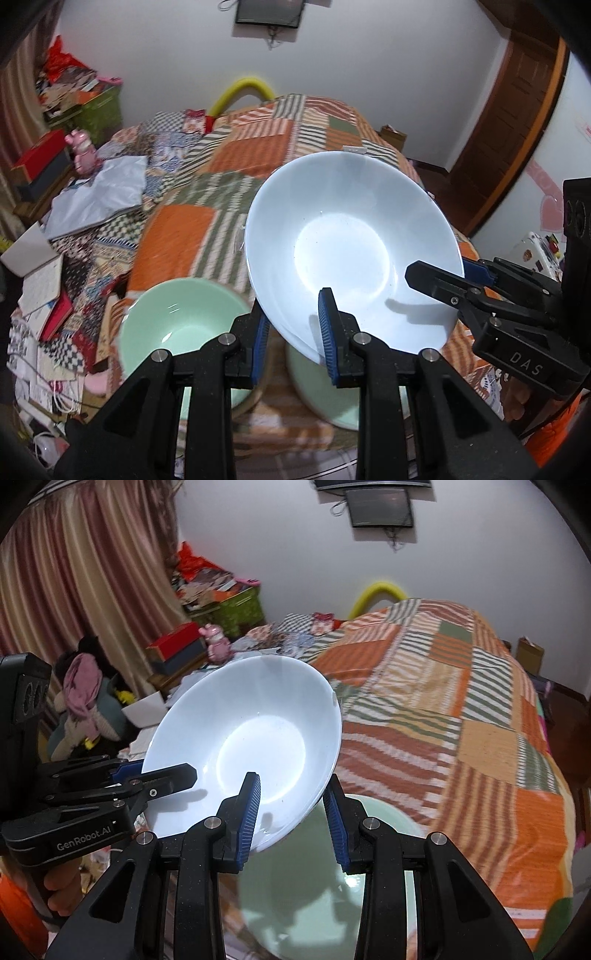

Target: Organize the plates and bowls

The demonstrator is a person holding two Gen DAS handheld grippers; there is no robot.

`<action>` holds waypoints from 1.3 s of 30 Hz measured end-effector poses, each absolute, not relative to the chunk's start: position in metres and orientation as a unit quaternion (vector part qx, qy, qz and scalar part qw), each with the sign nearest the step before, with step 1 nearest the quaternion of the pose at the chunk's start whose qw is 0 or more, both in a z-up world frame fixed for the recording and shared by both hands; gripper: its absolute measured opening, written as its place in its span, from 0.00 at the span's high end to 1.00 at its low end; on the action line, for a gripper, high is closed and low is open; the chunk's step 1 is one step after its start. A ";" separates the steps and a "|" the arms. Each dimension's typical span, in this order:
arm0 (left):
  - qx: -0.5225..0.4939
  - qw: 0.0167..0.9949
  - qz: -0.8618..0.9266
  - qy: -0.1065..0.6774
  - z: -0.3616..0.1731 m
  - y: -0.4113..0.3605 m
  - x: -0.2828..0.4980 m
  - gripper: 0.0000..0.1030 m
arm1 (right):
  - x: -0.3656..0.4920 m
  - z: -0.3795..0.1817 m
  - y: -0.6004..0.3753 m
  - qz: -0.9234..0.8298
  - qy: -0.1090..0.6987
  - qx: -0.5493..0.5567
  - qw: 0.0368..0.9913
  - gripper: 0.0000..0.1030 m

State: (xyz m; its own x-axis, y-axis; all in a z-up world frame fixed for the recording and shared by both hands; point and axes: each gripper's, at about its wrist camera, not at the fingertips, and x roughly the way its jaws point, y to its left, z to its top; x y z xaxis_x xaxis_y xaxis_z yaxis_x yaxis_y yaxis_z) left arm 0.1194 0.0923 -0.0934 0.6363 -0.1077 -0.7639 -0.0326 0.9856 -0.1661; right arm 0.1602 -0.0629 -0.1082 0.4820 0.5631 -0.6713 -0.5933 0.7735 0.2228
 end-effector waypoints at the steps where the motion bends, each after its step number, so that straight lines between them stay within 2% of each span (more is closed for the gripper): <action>1: -0.085 0.900 -0.014 0.427 -0.095 0.100 0.115 0.75 | 0.159 -0.109 -0.057 0.340 0.384 -0.020 0.859 0.69; 17: -0.125 0.884 0.038 0.448 -0.130 0.168 0.078 0.75 | 0.147 -0.141 0.008 0.377 0.427 -0.037 0.821 0.69; 39: -0.160 0.866 0.066 0.468 -0.169 0.202 0.069 0.75 | 0.151 -0.180 0.039 0.382 0.484 -0.043 0.786 0.69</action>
State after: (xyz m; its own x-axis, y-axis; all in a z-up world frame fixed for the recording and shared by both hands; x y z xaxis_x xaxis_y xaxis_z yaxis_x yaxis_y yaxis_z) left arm 0.0692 0.2020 -0.1691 0.5526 -0.0364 -0.8327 -0.2636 0.9401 -0.2161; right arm 0.1508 0.0390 -0.1802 0.2402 0.5594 -0.7933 -0.6426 0.7042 0.3020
